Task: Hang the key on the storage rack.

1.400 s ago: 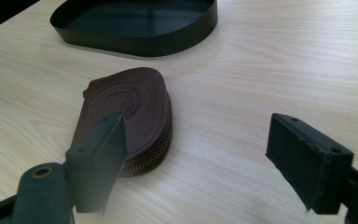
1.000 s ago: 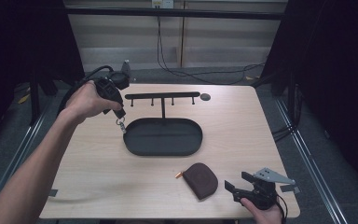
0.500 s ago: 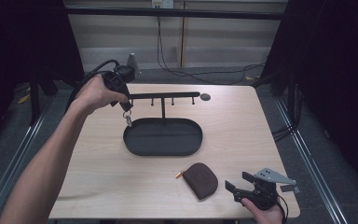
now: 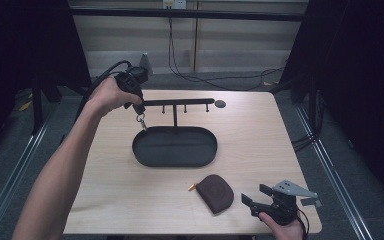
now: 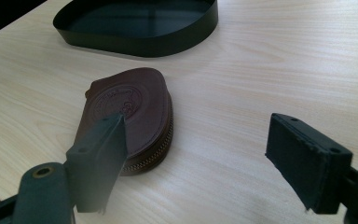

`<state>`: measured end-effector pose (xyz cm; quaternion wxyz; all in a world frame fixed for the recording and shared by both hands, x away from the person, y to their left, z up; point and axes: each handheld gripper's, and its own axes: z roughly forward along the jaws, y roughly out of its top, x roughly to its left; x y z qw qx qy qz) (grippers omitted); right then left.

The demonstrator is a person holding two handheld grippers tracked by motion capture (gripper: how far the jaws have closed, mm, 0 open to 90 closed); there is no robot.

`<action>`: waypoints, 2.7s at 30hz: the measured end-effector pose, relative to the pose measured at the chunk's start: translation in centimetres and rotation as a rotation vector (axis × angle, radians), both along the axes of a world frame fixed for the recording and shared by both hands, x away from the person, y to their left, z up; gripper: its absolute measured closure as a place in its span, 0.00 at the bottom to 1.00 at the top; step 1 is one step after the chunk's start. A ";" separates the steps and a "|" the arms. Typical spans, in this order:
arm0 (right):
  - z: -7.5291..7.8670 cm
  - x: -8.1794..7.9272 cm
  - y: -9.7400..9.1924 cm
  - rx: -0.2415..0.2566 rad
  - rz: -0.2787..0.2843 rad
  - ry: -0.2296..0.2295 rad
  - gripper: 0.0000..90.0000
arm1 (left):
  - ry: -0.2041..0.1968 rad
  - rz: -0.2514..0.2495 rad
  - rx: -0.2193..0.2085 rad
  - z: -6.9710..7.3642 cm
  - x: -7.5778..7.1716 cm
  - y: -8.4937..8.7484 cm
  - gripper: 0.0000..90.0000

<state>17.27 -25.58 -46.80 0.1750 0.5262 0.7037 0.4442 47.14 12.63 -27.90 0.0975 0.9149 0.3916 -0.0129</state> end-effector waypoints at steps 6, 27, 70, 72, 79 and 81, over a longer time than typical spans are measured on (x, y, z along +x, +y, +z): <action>0.0 -0.1 0.1 -0.001 0.007 0.003 0.23 | -0.015 0.004 -0.017 -0.4 0.5 -0.1 0.99; 0.0 0.0 0.1 -0.002 0.016 0.005 0.23 | -0.079 0.043 0.041 -0.9 1.2 0.1 0.98; -0.1 0.2 0.4 -0.019 0.007 0.012 0.23 | -0.056 0.103 -0.094 -2.8 -5.1 7.6 0.71; -0.1 0.3 0.4 -0.017 0.009 0.013 0.23 | -0.054 0.093 -0.103 -3.4 -5.6 7.7 0.69; -0.2 0.7 0.6 -0.012 0.012 0.023 0.23 | -0.097 0.112 -0.163 -4.9 -7.3 8.7 0.64; -0.2 0.8 0.6 -0.012 0.012 0.023 0.23 | -0.111 0.115 -0.194 -5.2 -7.8 9.2 0.62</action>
